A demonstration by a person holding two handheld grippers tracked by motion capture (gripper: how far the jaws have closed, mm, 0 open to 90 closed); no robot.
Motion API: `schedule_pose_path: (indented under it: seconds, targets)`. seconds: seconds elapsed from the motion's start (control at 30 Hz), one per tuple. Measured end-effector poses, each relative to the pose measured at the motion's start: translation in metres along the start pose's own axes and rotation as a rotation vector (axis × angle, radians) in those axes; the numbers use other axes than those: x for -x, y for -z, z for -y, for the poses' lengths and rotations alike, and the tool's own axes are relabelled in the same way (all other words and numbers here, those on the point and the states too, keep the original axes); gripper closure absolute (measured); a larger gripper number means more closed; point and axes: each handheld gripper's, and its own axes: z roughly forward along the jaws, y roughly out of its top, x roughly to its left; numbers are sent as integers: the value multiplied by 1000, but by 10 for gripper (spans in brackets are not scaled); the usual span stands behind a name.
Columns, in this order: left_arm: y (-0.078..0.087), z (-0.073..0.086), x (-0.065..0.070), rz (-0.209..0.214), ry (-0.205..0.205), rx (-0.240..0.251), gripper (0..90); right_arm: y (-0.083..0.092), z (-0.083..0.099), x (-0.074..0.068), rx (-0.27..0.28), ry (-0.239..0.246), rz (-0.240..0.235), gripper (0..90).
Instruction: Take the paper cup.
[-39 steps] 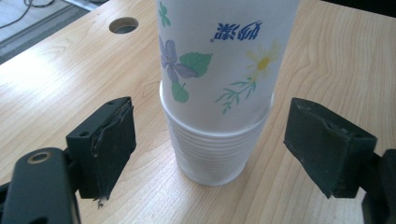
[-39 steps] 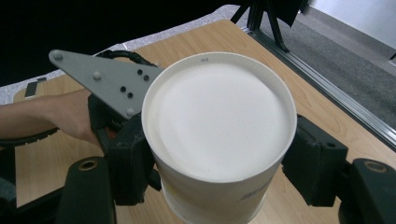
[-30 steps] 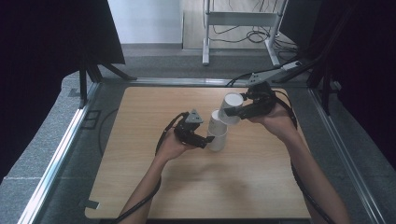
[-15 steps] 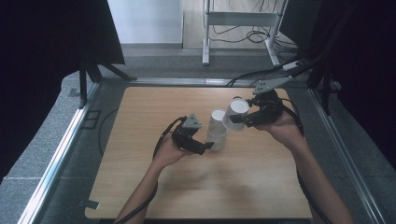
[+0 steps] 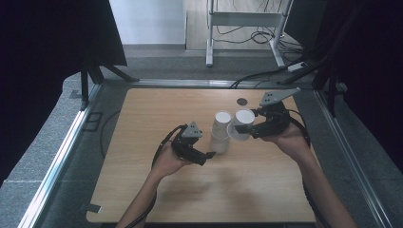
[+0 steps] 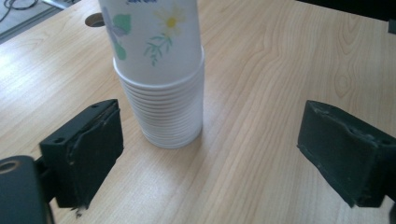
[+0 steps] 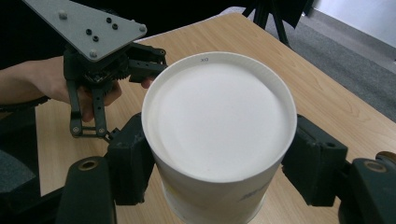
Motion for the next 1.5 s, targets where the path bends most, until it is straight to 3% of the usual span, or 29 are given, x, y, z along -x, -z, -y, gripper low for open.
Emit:
schedule_pose_path:
  seconds: [0.3, 0.57, 1.17, 1.5]
  targets:
    - [3, 11, 15, 6, -24, -10, 48, 0, 13, -13, 10, 26, -12, 317]
    - [3, 24, 22, 24, -23, -16, 38, -5, 28, -19, 22, 20, -39, 317]
    - [6, 43, 39, 75, -49, 35, 36, -22, 67, -24, 48, -2, -93, 318]
    - [4, 50, 47, 105, -43, 58, 34, -30, 87, -31, 55, -9, -90, 319]
